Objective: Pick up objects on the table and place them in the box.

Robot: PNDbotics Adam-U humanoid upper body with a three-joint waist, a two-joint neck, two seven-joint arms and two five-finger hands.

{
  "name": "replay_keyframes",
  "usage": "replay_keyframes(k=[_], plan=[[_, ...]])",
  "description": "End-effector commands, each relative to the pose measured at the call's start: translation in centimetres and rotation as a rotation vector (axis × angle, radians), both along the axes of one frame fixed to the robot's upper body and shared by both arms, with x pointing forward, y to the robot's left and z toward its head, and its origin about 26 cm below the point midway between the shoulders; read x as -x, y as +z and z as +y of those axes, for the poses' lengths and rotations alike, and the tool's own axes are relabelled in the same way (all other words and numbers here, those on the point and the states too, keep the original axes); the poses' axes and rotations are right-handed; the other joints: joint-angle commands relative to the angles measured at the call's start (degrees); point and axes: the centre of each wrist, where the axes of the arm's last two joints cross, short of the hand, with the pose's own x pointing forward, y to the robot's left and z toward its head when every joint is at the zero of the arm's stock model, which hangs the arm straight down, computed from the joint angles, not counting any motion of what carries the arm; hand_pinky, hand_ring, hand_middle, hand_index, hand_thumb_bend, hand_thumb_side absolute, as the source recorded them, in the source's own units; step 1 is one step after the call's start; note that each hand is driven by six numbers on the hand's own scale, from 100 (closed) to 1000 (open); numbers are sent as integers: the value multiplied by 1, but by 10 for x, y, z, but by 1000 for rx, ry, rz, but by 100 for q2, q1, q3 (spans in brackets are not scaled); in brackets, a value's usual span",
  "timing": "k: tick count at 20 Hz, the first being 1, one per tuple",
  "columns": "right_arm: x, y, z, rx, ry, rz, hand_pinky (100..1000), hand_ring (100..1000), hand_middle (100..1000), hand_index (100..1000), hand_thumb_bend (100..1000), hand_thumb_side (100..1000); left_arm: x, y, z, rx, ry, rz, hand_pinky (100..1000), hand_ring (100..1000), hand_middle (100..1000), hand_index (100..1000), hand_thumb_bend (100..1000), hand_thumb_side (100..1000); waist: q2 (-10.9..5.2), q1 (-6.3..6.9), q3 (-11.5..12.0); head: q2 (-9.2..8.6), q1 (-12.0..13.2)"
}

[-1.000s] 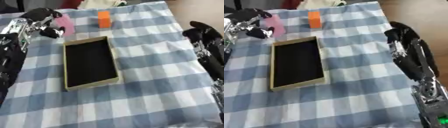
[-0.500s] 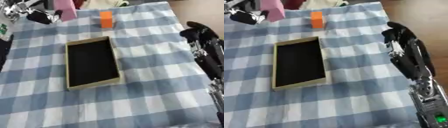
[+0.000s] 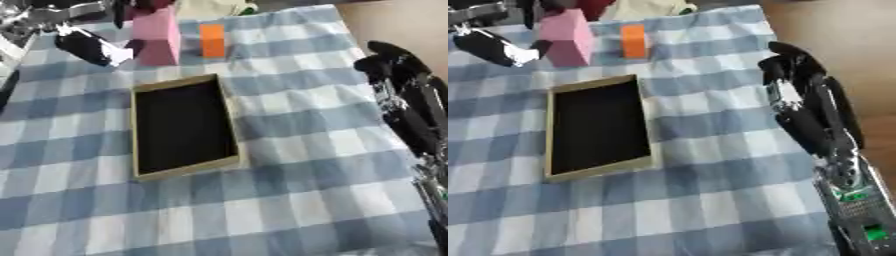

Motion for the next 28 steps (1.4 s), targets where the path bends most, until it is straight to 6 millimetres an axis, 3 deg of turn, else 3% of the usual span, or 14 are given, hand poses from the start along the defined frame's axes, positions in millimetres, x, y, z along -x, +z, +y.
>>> replay_keyframes(k=[1,5,12,14,17,19,22,28], plan=[[2,10,-3,20,-5,-34,869,774,669,876,100,707,0,-2,-11,-80,-10,-3,699,558,567,917,100,607,-122,-16,-12,-50,-15],[2,10,-2,18,-2,-34,869,774,669,876,100,707,-7,-17,-15,-127,14,-1,698,566,576,914,100,602,-112,-27,-17,-48,-18],[2,10,-3,16,-8,-34,869,774,669,876,100,707,-22,-41,10,-142,142,-19,706,586,599,916,100,632,-93,-31,5,-51,-40],[2,10,-3,16,-9,-35,869,774,669,876,100,707,-23,-45,18,-156,158,-15,716,605,623,922,100,682,-88,-32,17,-55,-47],[2,11,-4,19,-12,-37,869,774,669,877,100,706,-22,-50,30,-164,160,4,789,750,779,955,100,946,-76,-43,46,-62,-63],[1,13,-4,29,-11,-44,869,775,671,879,100,703,-17,-48,37,-139,150,8,827,795,834,971,100,1000,-68,-56,69,-71,-74],[-2,24,-7,79,-4,-70,867,776,675,881,100,695,-5,-36,44,-36,120,-15,854,812,853,982,100,1000,-62,-83,108,-67,-97],[-17,71,-16,308,44,-140,862,777,690,895,100,695,28,-9,46,241,-13,-3,881,785,818,1000,100,1000,-83,-185,286,-70,-151]])
